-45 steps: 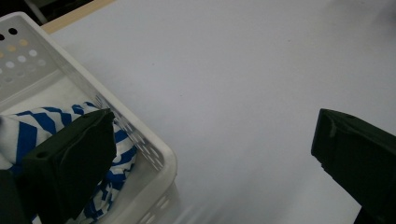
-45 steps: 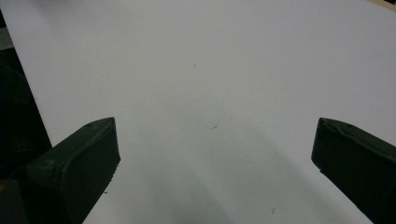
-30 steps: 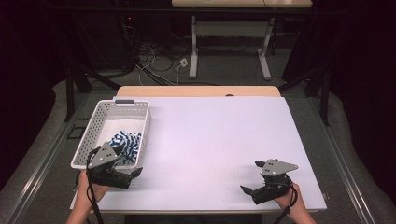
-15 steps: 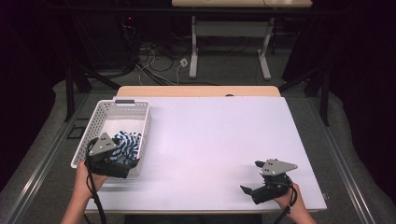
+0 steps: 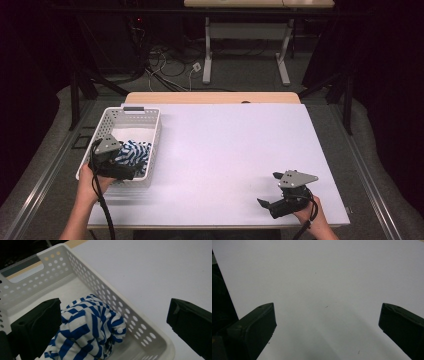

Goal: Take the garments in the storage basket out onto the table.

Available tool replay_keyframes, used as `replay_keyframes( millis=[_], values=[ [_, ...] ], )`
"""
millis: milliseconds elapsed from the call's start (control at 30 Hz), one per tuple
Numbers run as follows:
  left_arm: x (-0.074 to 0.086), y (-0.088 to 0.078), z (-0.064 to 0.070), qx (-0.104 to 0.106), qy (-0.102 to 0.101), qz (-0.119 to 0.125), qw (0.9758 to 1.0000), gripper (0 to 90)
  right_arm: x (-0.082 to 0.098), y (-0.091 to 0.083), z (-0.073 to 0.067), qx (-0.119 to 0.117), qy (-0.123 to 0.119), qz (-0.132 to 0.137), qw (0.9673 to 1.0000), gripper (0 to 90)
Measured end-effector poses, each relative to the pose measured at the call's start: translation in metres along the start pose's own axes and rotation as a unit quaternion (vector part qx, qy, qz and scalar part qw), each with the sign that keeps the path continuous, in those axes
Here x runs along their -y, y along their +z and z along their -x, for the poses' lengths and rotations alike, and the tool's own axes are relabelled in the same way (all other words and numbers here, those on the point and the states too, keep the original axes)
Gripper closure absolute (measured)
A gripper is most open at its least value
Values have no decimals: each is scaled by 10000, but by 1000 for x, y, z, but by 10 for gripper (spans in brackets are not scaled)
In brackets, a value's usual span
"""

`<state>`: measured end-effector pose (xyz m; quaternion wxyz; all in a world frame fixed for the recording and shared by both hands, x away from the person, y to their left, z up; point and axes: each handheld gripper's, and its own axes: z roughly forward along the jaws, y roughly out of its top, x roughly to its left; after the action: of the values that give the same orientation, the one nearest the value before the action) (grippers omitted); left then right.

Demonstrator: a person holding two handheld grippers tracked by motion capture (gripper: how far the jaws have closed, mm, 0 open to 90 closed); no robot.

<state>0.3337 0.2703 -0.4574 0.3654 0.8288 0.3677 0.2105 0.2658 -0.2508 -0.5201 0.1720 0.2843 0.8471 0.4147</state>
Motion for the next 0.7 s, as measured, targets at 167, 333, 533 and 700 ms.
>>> replay_keyframes(
  millis=[167, 333, 533, 700],
  values=[
    [0, 4, -13, -118, -126, -170, 9997, 0, 1, 1, 1, -20, -17, -17, 10000, 10],
    [0, 8, -19, -148, -174, -319, 9992, 0, 1, 1, 1, -32, -8, -18, 10000, 11],
    [2, 17, -28, -197, -254, -615, 9976, 0, 0, 2, 1, -29, 0, -32, 10000, 10],
    [3, 26, -36, -200, -265, -874, 9956, 0, 0, 2, 1, -42, 9, -35, 10000, 11]
  ],
)
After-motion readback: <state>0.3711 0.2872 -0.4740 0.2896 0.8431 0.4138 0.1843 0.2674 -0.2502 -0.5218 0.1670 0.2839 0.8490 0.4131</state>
